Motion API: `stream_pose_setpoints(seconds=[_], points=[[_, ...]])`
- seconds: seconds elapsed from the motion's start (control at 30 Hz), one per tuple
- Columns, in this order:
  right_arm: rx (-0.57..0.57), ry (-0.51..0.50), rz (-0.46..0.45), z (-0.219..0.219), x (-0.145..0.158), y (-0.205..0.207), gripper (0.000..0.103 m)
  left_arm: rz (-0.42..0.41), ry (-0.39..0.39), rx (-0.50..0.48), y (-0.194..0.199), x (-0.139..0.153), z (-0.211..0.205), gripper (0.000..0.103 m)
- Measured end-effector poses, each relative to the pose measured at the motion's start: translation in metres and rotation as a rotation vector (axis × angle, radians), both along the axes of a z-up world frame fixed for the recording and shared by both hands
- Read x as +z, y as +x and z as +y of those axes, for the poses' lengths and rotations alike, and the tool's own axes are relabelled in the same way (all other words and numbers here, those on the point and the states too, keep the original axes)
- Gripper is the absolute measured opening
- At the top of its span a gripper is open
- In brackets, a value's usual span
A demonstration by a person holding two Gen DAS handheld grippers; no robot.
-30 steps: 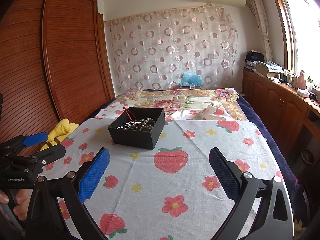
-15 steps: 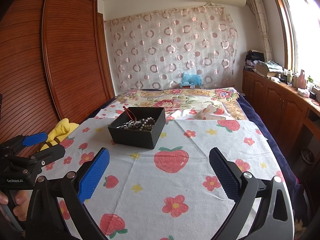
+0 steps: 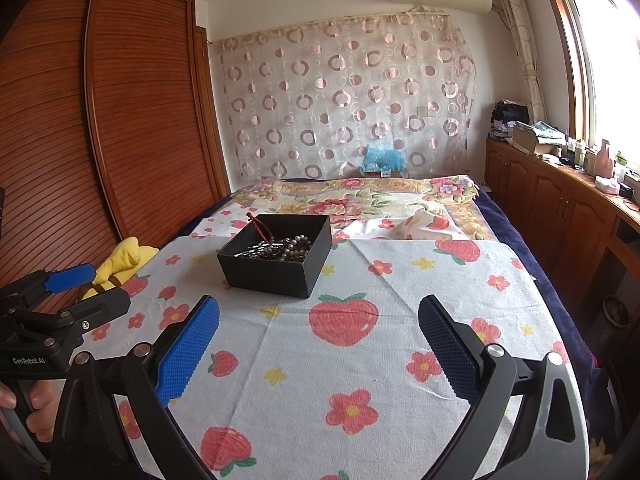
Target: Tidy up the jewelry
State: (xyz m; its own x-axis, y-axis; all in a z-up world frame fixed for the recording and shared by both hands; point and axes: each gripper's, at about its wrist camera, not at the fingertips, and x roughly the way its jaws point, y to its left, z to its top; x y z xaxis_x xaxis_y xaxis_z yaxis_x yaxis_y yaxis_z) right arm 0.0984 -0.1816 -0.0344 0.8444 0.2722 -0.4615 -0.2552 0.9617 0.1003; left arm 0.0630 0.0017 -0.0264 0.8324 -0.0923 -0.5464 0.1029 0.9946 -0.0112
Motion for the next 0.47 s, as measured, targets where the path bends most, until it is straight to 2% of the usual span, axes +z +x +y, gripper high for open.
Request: stream_pose_setpoints(seconds=[0.47], points=[[0.001, 0.001, 0.001, 0.0004, 0.0003, -0.0005, 0.100, -0.001, -0.003, -0.003, -0.0011, -0.0003, -0.0041, 0.095]])
